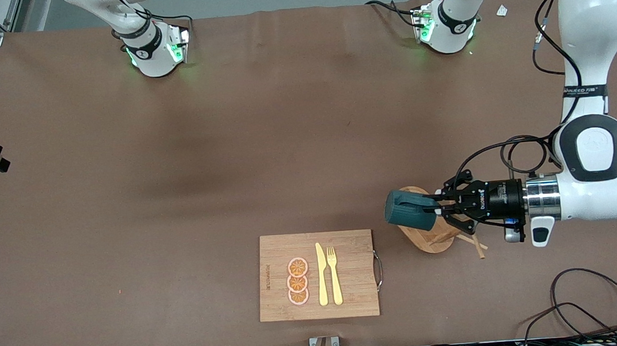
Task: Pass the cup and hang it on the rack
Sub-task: 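Lower the mug handle onto a rack peg with the left gripper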
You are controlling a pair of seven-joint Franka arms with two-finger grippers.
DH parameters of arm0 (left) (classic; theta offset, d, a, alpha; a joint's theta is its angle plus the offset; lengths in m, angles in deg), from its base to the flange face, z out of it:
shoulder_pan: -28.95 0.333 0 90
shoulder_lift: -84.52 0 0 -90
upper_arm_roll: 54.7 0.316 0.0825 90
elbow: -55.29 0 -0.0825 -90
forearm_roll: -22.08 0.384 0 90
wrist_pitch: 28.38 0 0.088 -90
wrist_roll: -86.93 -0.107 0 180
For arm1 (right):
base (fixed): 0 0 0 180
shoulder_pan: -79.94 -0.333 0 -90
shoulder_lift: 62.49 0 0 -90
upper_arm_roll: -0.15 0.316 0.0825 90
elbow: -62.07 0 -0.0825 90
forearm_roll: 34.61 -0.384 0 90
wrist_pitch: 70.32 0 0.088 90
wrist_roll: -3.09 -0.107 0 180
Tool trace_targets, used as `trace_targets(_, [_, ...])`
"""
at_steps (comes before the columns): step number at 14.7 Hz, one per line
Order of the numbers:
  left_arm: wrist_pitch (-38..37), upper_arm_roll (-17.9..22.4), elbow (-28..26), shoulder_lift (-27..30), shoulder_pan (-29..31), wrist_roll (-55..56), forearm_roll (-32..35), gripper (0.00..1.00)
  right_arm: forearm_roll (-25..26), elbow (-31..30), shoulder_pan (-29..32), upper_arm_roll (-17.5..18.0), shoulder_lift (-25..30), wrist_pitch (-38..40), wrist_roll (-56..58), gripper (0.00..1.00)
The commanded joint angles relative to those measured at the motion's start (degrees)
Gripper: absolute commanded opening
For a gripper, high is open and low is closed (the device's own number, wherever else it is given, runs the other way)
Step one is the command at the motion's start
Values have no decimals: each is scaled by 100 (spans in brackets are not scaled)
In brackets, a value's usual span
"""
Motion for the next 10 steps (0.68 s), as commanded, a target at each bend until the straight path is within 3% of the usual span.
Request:
trace_targets(1, [-353, -14, -66, 53, 162, -149, 81, 1, 71, 76, 25, 35, -23, 60, 85, 100])
trace_targets(10, [-601, -14, -57, -246, 707, -651, -16, 2, 62, 76, 25, 35, -23, 60, 76, 100])
